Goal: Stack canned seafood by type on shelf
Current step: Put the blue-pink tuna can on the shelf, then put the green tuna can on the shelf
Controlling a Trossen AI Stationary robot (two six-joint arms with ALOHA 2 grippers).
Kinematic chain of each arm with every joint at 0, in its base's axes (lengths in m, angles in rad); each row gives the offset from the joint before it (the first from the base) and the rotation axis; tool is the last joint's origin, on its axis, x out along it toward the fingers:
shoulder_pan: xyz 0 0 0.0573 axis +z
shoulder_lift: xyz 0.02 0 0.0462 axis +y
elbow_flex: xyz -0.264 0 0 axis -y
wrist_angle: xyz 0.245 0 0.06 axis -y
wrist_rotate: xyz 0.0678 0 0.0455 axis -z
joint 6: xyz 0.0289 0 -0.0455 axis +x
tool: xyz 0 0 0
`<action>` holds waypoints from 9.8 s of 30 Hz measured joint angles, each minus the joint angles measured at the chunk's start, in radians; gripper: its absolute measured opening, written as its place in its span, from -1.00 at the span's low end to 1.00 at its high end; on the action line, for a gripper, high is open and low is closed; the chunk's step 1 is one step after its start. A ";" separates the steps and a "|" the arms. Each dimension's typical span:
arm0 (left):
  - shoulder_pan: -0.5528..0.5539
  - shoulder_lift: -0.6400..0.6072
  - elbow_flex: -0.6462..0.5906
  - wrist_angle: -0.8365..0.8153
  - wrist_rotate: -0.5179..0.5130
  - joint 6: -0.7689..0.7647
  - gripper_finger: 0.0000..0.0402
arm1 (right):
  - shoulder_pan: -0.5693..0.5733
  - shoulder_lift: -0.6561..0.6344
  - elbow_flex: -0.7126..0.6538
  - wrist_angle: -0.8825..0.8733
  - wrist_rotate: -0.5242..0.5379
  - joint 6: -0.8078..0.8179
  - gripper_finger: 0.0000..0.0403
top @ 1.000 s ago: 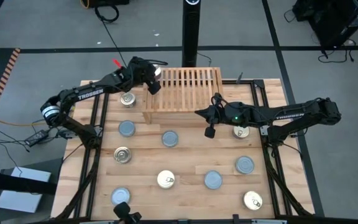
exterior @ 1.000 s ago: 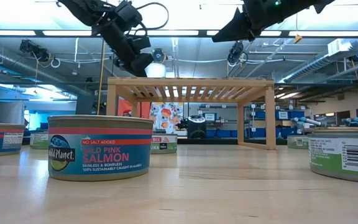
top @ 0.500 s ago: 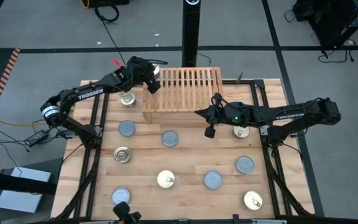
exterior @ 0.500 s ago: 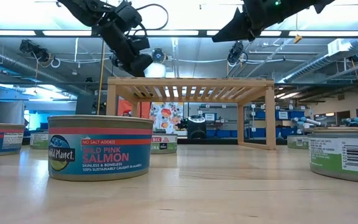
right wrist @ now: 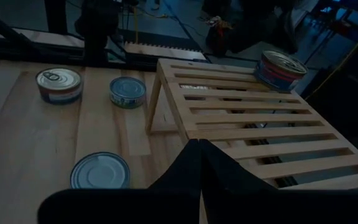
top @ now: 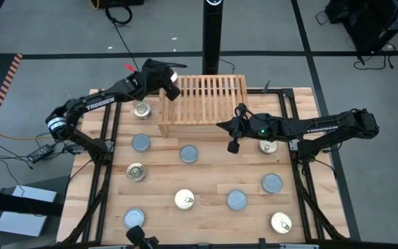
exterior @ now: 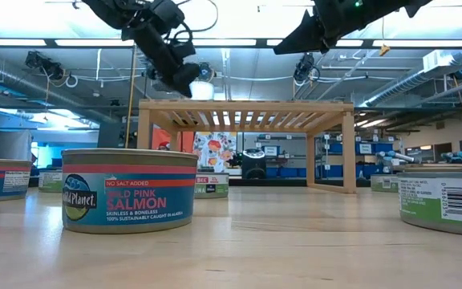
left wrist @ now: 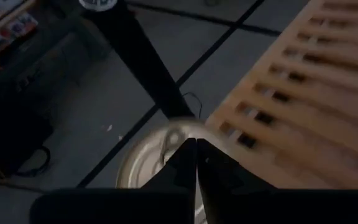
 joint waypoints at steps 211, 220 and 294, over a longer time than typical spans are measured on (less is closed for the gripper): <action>-0.748 0.018 -0.533 0.325 0.137 -0.242 -0.73 | 0.300 0.120 0.000 -0.088 0.026 0.426 -0.93; -0.784 0.027 -0.533 0.336 0.132 -0.208 -0.39 | 0.300 0.120 0.000 -0.088 0.026 0.425 -0.92; -0.798 0.278 -0.024 0.000 0.315 -0.115 -1.00 | 0.380 0.155 0.001 -0.089 0.138 0.382 -0.66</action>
